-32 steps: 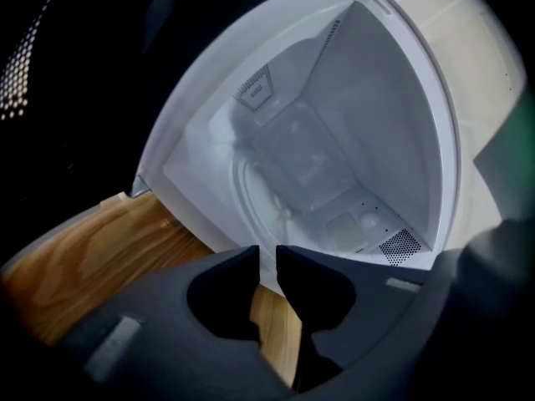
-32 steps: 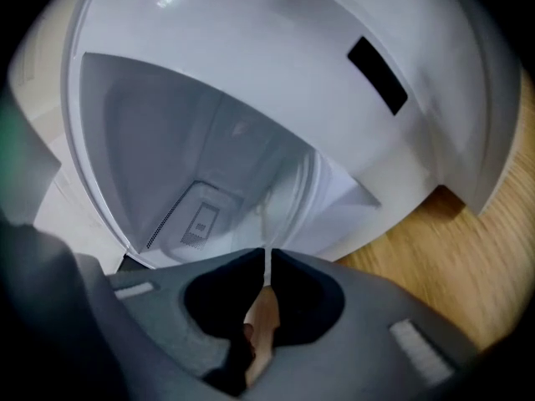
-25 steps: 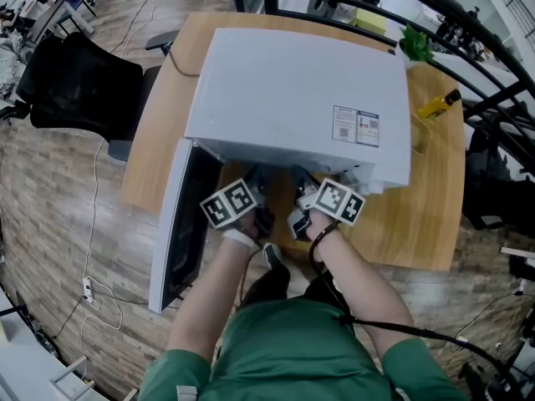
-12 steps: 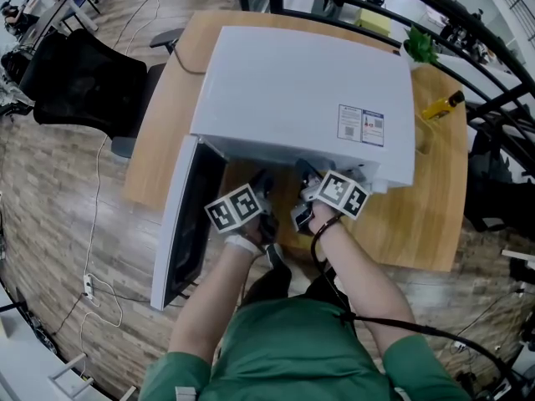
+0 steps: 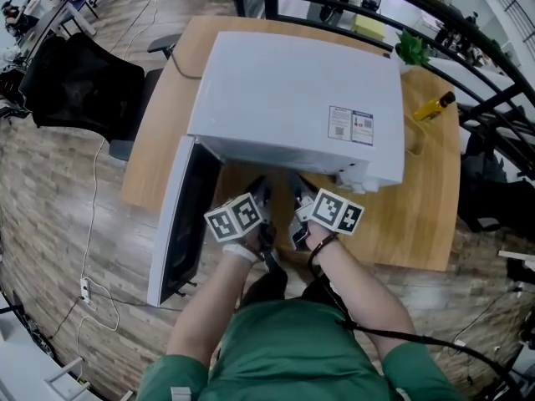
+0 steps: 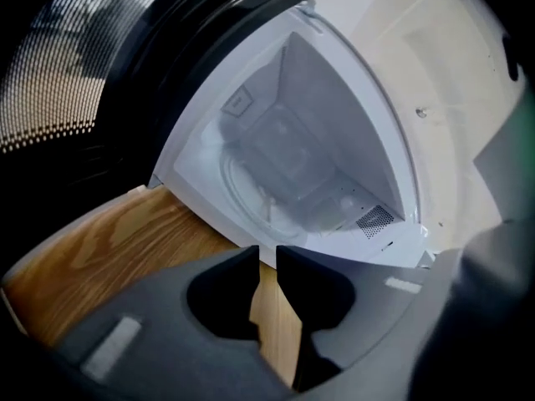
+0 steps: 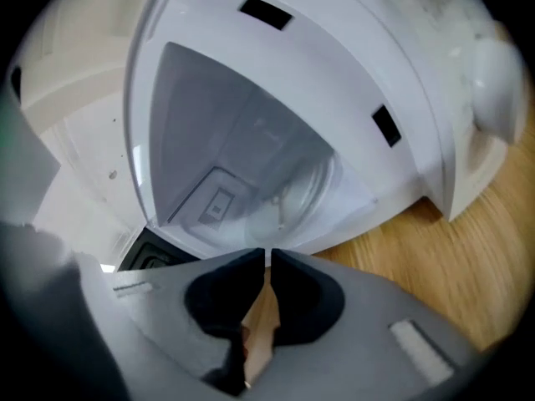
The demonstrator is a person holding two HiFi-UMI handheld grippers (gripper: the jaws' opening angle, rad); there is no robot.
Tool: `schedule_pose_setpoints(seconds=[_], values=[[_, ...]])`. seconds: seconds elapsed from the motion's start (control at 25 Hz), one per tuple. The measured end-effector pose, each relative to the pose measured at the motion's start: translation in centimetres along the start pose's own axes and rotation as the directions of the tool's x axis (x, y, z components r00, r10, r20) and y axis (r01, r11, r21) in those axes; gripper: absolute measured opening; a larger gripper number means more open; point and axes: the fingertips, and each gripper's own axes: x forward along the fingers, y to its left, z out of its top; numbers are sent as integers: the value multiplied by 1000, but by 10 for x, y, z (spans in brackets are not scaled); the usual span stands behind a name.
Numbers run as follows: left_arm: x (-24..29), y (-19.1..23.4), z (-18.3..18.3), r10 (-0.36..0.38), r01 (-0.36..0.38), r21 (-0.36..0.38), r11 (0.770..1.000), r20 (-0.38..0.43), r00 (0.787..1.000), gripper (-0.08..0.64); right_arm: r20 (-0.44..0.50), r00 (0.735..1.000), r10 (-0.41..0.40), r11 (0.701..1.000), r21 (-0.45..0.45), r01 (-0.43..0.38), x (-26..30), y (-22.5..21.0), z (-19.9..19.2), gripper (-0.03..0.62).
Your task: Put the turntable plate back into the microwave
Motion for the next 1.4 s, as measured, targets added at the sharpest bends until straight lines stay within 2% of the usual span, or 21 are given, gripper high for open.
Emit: schedule_pose_setpoints(seconds=[0.16,0.32,0.44,0.52,0.64,0.8,1.0,1.08,1.2,1.4], values=[[-16,-21,8,32,-38,147,988,44,999,72,-5,1000,17,975,-221,-18,-17,21,6,26],[-40,-43,14,29,-52,238,970,100,995,71,16,999,28,932,-362,-20,-41,35,11,25],[-62,-60,17,15,-56,286,957,146,989,71,32,999,44,881,-473,-23,-66,46,17,21],[-76,-73,20,13,-73,340,937,177,984,71,48,997,62,834,-552,-26,-84,57,24,21],[-95,-97,23,5,-103,434,895,221,975,71,70,992,101,749,-662,-30,-111,73,35,11],[-113,-134,20,-16,-140,563,815,264,964,71,97,981,170,640,-767,-35,-144,96,46,11],[-135,-180,18,-59,-177,662,729,318,946,71,122,963,241,533,-845,-26,-184,119,52,5],[-143,-196,21,-75,-198,690,696,344,936,71,120,959,257,511,-859,-29,-195,125,54,5],[-152,-218,22,-103,-218,723,656,372,922,71,122,956,267,502,-864,-30,-209,128,59,3],[-160,-243,20,-141,-227,739,634,399,906,69,137,948,288,493,-870,-24,-228,132,69,5]])
